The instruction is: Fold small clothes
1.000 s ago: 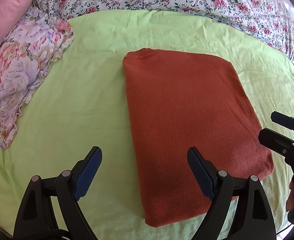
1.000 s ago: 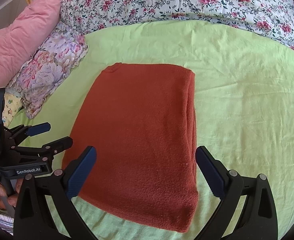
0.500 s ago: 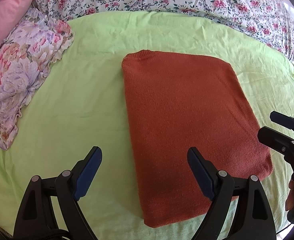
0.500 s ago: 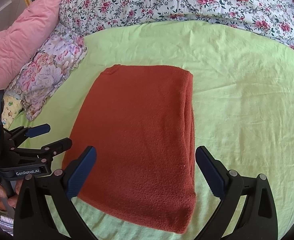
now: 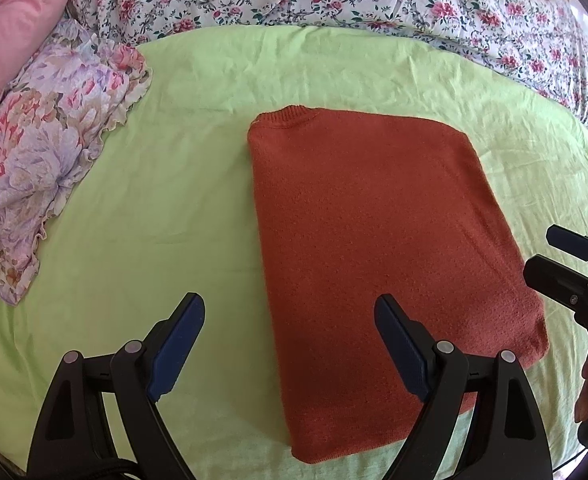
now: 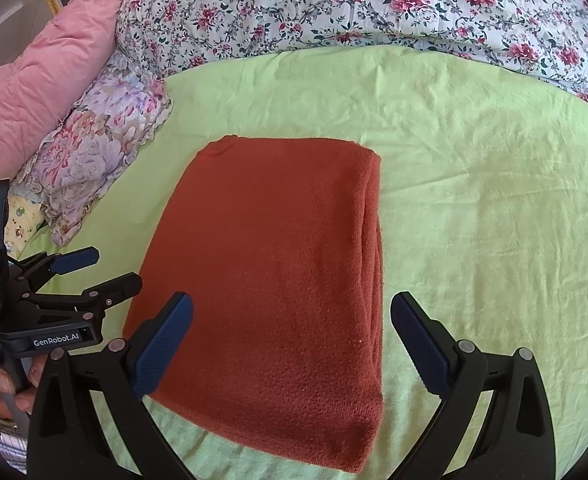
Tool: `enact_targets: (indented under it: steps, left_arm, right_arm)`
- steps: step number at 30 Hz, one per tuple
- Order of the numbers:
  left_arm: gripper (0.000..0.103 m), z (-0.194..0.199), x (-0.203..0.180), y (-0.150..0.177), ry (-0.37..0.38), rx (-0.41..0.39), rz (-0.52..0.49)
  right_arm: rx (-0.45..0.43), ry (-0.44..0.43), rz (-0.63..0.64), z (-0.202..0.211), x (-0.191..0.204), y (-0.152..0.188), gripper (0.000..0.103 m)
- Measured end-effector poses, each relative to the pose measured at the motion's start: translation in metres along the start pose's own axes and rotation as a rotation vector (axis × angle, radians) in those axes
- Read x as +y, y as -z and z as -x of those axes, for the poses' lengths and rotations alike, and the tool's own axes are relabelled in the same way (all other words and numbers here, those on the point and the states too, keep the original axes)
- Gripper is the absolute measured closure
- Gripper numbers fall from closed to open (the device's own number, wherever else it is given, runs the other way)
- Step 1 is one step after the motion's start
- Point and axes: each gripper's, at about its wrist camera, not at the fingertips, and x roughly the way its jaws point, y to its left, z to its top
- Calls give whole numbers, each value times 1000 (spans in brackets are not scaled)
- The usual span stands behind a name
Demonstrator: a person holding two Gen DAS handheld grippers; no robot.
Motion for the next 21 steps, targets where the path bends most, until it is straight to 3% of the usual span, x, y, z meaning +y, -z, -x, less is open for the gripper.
enact_targets:
  steps: [21]
  left_arm:
    - [17,14,11,17,-26,-12,41]
  right_arm:
    - [5,-3,-19,-1,16,7,4]
